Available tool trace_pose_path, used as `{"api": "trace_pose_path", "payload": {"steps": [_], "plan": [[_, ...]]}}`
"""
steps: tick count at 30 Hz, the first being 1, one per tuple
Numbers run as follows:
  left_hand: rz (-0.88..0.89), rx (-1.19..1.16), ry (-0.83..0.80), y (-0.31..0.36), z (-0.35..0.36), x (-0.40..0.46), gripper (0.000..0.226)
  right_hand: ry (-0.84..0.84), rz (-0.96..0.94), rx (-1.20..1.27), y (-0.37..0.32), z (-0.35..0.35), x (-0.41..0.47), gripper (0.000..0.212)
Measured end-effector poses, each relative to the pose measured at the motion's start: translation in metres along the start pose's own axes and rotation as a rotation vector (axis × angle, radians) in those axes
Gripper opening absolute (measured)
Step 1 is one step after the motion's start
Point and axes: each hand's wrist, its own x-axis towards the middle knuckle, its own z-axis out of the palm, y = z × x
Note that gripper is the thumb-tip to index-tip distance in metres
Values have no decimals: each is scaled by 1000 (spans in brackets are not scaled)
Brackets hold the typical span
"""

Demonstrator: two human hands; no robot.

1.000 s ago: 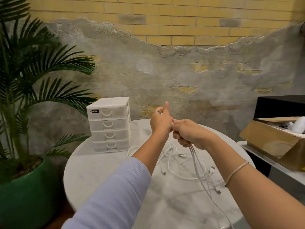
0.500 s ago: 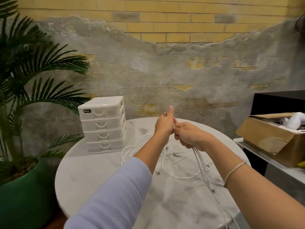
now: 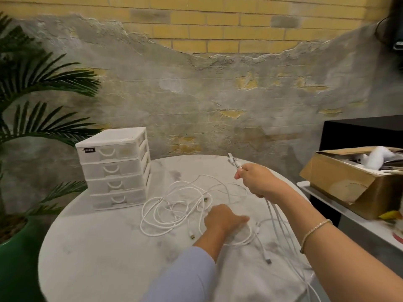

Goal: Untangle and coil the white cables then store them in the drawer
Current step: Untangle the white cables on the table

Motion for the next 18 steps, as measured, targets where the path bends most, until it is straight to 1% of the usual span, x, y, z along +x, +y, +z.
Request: {"api": "trace_pose_path", "payload": {"steps": [3, 6, 12, 15, 18], "plan": [[-80, 16, -37, 4, -3, 3, 48, -23, 25, 20, 9, 1, 3, 33], [-129, 34, -41, 4, -9, 3, 45, -51, 50, 28, 15, 5, 4, 33], [-155, 15, -83, -6, -18, 0, 30, -82, 45, 30, 15, 11, 0, 34], [-139, -50, -135, -13, -35, -4, 16, -66, 37, 29, 14, 10, 1, 33], [-90, -205, -203, -20, -59, -10, 23, -47, 37, 43, 12, 9, 1, 31]]}}
